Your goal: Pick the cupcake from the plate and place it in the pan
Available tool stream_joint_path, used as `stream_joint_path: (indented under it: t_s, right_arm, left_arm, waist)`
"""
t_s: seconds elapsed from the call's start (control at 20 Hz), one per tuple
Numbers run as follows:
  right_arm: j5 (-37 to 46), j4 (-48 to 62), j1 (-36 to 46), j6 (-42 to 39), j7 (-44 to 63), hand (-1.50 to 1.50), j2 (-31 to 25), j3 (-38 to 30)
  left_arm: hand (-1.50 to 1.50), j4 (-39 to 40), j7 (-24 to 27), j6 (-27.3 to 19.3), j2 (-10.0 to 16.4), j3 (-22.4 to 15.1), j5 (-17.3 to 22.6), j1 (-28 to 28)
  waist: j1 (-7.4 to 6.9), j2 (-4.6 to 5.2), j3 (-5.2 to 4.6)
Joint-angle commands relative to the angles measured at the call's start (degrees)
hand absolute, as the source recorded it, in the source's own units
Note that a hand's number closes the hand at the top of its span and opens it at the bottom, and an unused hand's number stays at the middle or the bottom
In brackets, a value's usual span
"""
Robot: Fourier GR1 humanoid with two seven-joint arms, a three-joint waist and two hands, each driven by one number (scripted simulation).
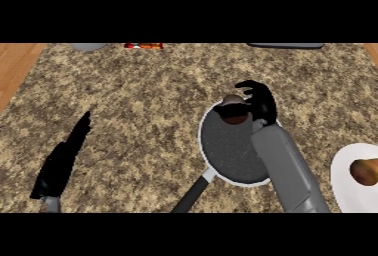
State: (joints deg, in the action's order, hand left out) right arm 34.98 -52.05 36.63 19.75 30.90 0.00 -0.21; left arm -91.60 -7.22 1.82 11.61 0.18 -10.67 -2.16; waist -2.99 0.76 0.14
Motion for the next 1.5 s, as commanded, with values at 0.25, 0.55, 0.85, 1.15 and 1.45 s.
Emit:
stream_joint_path:
  t_s: [0.25,0.55,0.85,1.15,1.45]
  right_arm:
    - [-11.9,3.9,3.9,23.7,-14.2,-1.5,0.0,0.0]
    - [-13.9,1.3,2.8,30.1,-17.3,-1.5,-1.0,-8.5]
    - [-18.3,-17.3,-13.2,25.6,-19.4,-1.5,-5.2,-9.1]
    - [-23.2,-32.3,-31.6,17.5,-24.3,-1.5,-11.5,-11.1]
    - [-31.4,-43.4,-47.1,10.1,-27.8,-1.5,-15.1,-17.7]
  left_arm:
    - [0.0,0.7,0.6,-0.5,-0.5,-0.2,-1.0,-0.4]
    - [0.0,-3.8,-2.5,1.0,0.8,1.8,1.3,-2.4]
    - [0.0,1.7,2.6,-1.8,-1.1,1.8,-1.3,-3.9]
    - [0.0,0.1,3.0,-1.2,-1.0,2.7,-0.5,-5.2]
    - [0.0,-2.7,-1.0,0.2,0.0,3.3,0.0,-3.9]
  waist:
    - [0.72,-0.24,-0.05]
    - [2.5,-0.77,-0.1]
    - [4.35,-1.16,-0.17]
    - [4.07,-1.03,-0.13]
    - [4.0,-0.99,-0.12]
